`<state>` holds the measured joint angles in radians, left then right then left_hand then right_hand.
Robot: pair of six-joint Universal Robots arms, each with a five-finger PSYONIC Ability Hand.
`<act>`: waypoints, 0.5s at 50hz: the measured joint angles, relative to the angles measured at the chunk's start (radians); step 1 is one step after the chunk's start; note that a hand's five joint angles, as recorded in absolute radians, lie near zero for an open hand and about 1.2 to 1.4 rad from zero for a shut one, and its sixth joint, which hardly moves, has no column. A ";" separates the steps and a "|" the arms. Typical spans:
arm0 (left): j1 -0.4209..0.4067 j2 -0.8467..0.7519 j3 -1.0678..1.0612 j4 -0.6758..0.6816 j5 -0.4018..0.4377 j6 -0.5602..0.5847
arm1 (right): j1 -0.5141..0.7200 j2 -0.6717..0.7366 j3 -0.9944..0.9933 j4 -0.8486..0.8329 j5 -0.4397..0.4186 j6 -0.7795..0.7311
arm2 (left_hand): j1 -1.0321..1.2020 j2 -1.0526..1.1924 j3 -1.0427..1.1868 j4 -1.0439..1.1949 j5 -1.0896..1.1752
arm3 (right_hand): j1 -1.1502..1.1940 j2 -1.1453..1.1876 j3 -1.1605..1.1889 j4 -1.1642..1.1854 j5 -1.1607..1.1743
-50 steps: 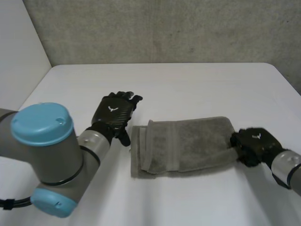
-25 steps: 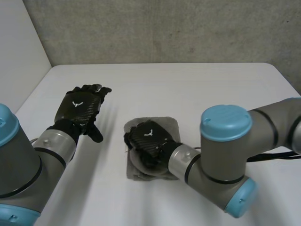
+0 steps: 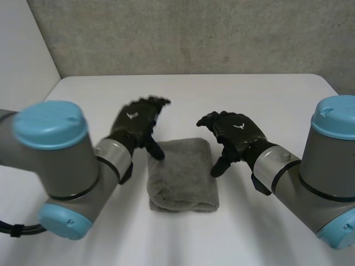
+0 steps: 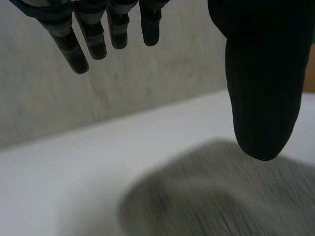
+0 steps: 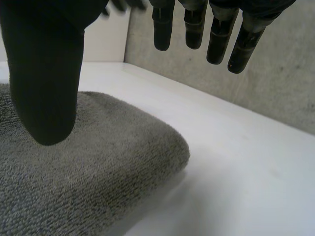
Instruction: Fold the towel.
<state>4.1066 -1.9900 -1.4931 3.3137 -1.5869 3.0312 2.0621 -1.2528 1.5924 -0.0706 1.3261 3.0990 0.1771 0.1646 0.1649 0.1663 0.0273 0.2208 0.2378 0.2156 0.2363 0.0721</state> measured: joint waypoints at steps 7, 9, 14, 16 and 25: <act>-0.012 -0.154 0.045 -0.133 -0.051 -0.010 | -0.015 0.109 -0.011 -0.004 -0.047 0.028 | 0.000 0.000 0.000 0.000 0.000 | 0.000 0.000 0.000 0.000 0.000; -0.012 -0.172 0.042 -0.149 -0.070 -0.004 | -0.014 0.150 -0.022 -0.003 -0.050 0.020 | 0.000 0.000 0.000 0.000 0.000 | 0.000 0.000 0.000 0.000 0.000; -0.009 -0.194 0.019 -0.163 -0.112 0.029 | -0.010 0.231 -0.050 -0.001 -0.048 -0.019 | 0.000 0.000 0.000 0.000 0.000 | 0.000 0.000 0.000 0.000 0.000; -0.008 -0.194 0.009 -0.160 -0.120 0.045 | -0.009 0.256 -0.059 -0.001 -0.046 -0.046 | -0.004 0.000 0.000 0.000 -0.002 | 0.000 0.000 0.000 0.000 0.000; -0.018 -0.141 -0.001 -0.147 -0.124 0.081 | -0.028 0.194 -0.079 0.000 -0.035 -0.110 | -0.008 0.000 0.000 0.000 -0.002 | -0.011 0.000 0.000 0.000 -0.005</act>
<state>4.0883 -2.1307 -1.4938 3.1669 -1.7104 3.1118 2.0345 -1.0589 1.5132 -0.0703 1.2912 2.9893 0.1695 0.1646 0.1649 0.1663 0.0249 0.2099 0.2378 0.2156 0.2362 0.0672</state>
